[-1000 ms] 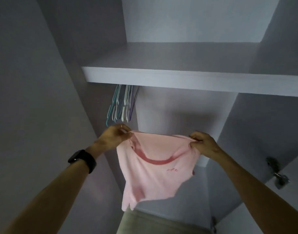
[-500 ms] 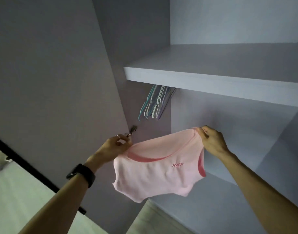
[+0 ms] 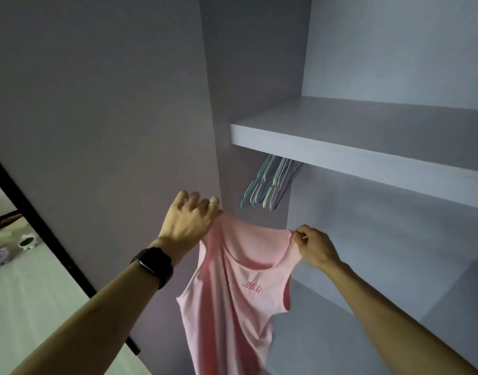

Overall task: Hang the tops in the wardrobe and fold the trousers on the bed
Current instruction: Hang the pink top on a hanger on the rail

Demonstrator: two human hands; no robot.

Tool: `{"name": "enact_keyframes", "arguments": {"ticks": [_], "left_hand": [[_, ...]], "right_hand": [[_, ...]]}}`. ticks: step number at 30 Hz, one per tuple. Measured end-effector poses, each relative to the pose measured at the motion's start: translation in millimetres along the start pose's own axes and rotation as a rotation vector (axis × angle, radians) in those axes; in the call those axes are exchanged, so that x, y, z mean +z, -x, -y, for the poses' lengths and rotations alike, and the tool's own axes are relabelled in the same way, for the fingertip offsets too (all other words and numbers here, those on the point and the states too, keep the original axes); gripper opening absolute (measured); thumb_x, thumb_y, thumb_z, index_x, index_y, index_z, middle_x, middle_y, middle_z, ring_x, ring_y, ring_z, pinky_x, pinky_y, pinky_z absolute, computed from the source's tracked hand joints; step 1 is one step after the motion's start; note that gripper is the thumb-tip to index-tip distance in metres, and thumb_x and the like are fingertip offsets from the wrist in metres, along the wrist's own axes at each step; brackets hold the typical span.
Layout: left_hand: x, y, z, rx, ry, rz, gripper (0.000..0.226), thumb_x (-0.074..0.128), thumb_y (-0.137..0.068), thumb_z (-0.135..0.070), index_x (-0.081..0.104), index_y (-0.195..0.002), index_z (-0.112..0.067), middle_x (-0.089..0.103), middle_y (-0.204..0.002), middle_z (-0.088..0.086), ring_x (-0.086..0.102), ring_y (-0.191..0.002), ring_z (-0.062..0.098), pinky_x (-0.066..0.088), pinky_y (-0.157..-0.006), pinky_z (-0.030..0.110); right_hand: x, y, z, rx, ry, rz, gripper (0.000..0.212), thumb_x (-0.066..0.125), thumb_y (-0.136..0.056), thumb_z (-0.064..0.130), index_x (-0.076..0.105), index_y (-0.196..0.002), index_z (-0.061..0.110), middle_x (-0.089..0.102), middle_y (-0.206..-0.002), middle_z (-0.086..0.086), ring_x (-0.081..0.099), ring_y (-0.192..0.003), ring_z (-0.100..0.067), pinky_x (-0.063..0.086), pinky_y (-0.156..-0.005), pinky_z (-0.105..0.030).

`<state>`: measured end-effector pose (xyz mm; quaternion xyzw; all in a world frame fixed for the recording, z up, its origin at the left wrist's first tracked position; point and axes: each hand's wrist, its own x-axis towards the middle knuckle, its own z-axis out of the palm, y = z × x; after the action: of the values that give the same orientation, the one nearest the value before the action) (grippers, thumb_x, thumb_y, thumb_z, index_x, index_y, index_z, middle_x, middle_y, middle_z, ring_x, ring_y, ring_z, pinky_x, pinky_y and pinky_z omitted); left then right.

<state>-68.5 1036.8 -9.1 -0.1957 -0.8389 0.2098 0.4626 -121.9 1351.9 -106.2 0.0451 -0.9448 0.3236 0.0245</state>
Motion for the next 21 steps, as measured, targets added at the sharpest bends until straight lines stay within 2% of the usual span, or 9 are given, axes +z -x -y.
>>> {"name": "enact_keyframes", "arguments": {"ticks": [3,6,8,10,12,14,17,19,21], "left_hand": [[20,-13,17,0.099,-0.051,-0.083,0.019,0.050,-0.102,-0.018,0.065,-0.098,-0.008,0.070,-0.097,0.014,0.066,-0.106,0.039,0.047,-0.095,0.052],[37,-24,32,0.156,-0.123,-0.011,0.030,0.043,-0.099,-0.015,0.072,-0.107,-0.008,0.061,-0.136,0.019,0.047,-0.135,0.048,0.019,-0.118,0.064],[49,-24,39,0.150,-0.235,0.088,0.036,0.047,-0.094,-0.017,0.071,-0.120,-0.015,0.045,-0.153,0.017,0.031,-0.144,0.050,-0.002,-0.119,0.066],[66,-17,48,0.078,-0.313,0.161,0.040,0.051,-0.092,-0.022,0.067,-0.128,-0.024,0.029,-0.162,0.014,0.017,-0.148,0.051,-0.014,-0.115,0.069],[81,-3,57,0.029,-0.311,0.142,0.037,0.059,-0.092,-0.023,0.066,-0.128,-0.024,0.026,-0.164,0.013,0.013,-0.150,0.050,-0.015,-0.115,0.070],[97,6,65,0.025,-0.246,0.026,0.031,0.071,-0.088,-0.020,0.069,-0.119,-0.018,0.034,-0.160,0.014,0.019,-0.150,0.047,-0.005,-0.118,0.069],[114,9,69,0.035,-0.227,-0.117,0.027,0.072,-0.092,-0.024,0.063,-0.116,-0.017,0.040,-0.158,0.014,0.023,-0.149,0.044,0.007,-0.118,0.069],[122,7,70,0.031,-0.230,-0.178,0.027,0.069,-0.095,-0.025,0.058,-0.117,-0.016,0.043,-0.156,0.013,0.025,-0.149,0.043,0.010,-0.118,0.069],[124,7,71,0.040,-0.235,-0.214,0.027,0.069,-0.095,-0.024,0.057,-0.116,-0.015,0.045,-0.154,0.013,0.028,-0.148,0.044,0.010,-0.119,0.068]], "right_hand": [[8,-19,23,0.014,-0.054,0.032,0.028,0.054,-0.100,0.039,0.064,-0.113,0.018,0.069,-0.121,-0.003,0.064,-0.110,-0.025,0.051,-0.090,-0.033],[14,-47,40,0.091,-0.143,0.022,0.034,0.055,-0.101,0.040,0.057,-0.125,0.017,0.064,-0.131,-0.004,0.061,-0.117,-0.024,0.048,-0.093,-0.029],[19,-71,44,0.161,-0.213,-0.031,0.037,0.055,-0.101,0.038,0.054,-0.129,0.014,0.061,-0.134,-0.006,0.059,-0.119,-0.026,0.043,-0.090,-0.027],[22,-96,45,0.217,-0.237,-0.095,0.042,0.052,-0.102,0.040,0.050,-0.133,0.011,0.059,-0.136,-0.008,0.058,-0.120,-0.029,0.044,-0.093,-0.029],[31,-118,44,0.256,-0.229,-0.149,0.050,0.048,-0.103,0.046,0.047,-0.137,0.010,0.057,-0.138,-0.012,0.057,-0.121,-0.033,0.046,-0.096,-0.035],[43,-140,38,0.291,-0.229,-0.190,0.055,0.044,-0.103,0.050,0.047,-0.139,0.009,0.058,-0.135,-0.015,0.058,-0.119,-0.036,0.046,-0.092,-0.036],[55,-163,29,0.309,-0.234,-0.236,0.047,0.045,-0.103,0.049,0.058,-0.120,0.008,0.064,-0.114,-0.016,0.060,-0.101,-0.035,0.043,-0.079,-0.033],[63,-174,23,0.259,-0.232,-0.255,0.036,0.051,-0.102,0.041,0.067,-0.090,0.011,0.068,-0.099,-0.014,0.061,-0.087,-0.032,0.046,-0.075,-0.032],[68,-177,21,0.219,-0.236,-0.267,0.037,0.058,-0.099,0.031,0.066,-0.066,0.016,0.072,-0.092,-0.015,0.066,-0.086,-0.033,0.053,-0.076,-0.036]]}}
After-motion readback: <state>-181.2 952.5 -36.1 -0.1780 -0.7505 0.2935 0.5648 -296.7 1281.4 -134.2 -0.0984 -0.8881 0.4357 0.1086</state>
